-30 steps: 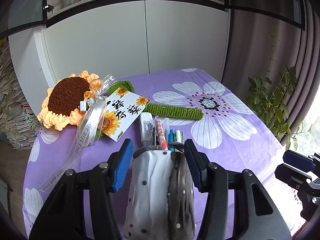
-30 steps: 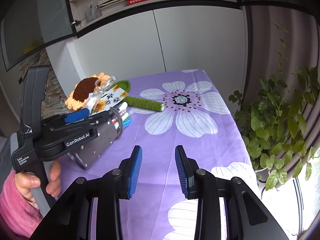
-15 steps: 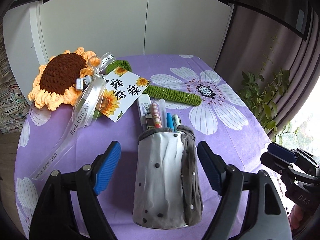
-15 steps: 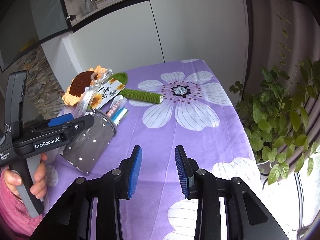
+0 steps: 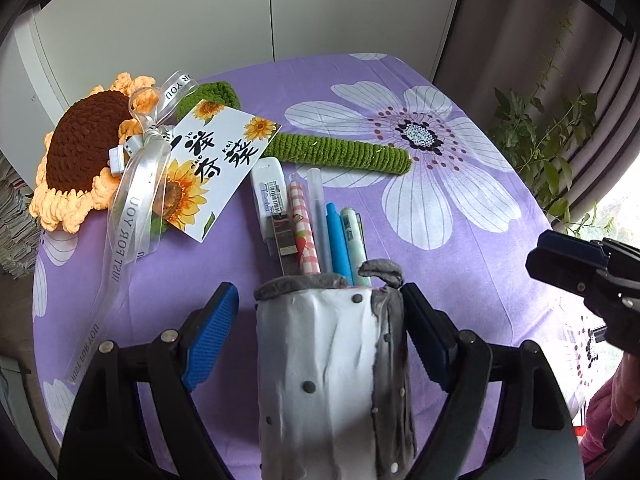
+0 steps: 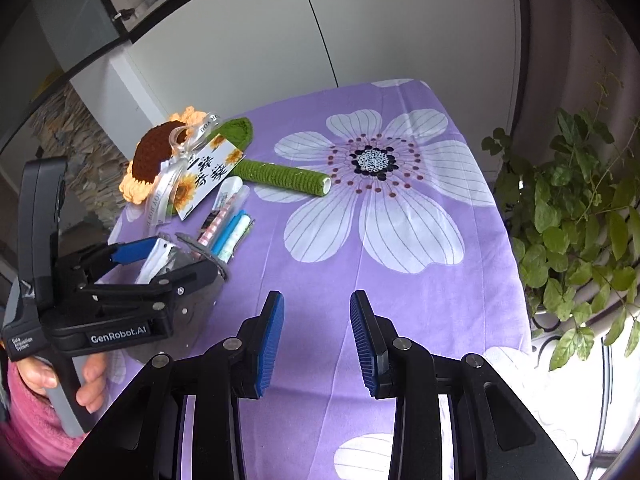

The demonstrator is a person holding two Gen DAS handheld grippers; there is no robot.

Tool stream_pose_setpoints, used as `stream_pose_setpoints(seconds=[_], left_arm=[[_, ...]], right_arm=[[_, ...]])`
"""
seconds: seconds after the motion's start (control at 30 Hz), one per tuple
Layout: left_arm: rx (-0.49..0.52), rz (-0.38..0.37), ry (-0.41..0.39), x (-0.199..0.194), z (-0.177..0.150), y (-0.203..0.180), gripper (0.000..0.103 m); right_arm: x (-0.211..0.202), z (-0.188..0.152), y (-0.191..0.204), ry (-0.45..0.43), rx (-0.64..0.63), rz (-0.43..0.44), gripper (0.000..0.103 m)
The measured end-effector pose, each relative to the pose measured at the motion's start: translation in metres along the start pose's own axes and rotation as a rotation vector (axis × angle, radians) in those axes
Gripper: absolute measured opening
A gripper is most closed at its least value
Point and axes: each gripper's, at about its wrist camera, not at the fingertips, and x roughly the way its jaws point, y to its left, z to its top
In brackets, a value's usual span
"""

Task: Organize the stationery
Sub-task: 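Set the pen holder on the table and open the left gripper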

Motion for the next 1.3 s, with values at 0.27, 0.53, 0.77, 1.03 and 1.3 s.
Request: stream_pose_setpoints(seconds=[0.27,0.53,0.77,1.03,1.3], left_arm=[[-0.008,-0.054,0.045,0.000,0.003,0.001,0.069],[-0.008,-0.071,0.026,-0.004,0.003,0.003,0.068],[-0.011,-0.070,-0.086,-0.034,-0.003,0.006,0.068],[-0.045,-0.083,-0.352,-0.072,-0.026,0.019,0.068],[-0.075,-0.086,-0.455,-0.068,-0.055,0.030,0.068]], right_arm=[[0.021,0.023,-0.007,0.024,0.020,0.027,0.035],[0.035,0.031,-0.024,0.039,0.089,0.060,0.035],[0.030,0.029,-0.027,0.028,0.086,0.047,0.035],[0.020,0.027,-0.023,0.000,0.087,0.054,0.035],[0.019,0.024,0.000,0.006,0.018,0.042,0.035]])
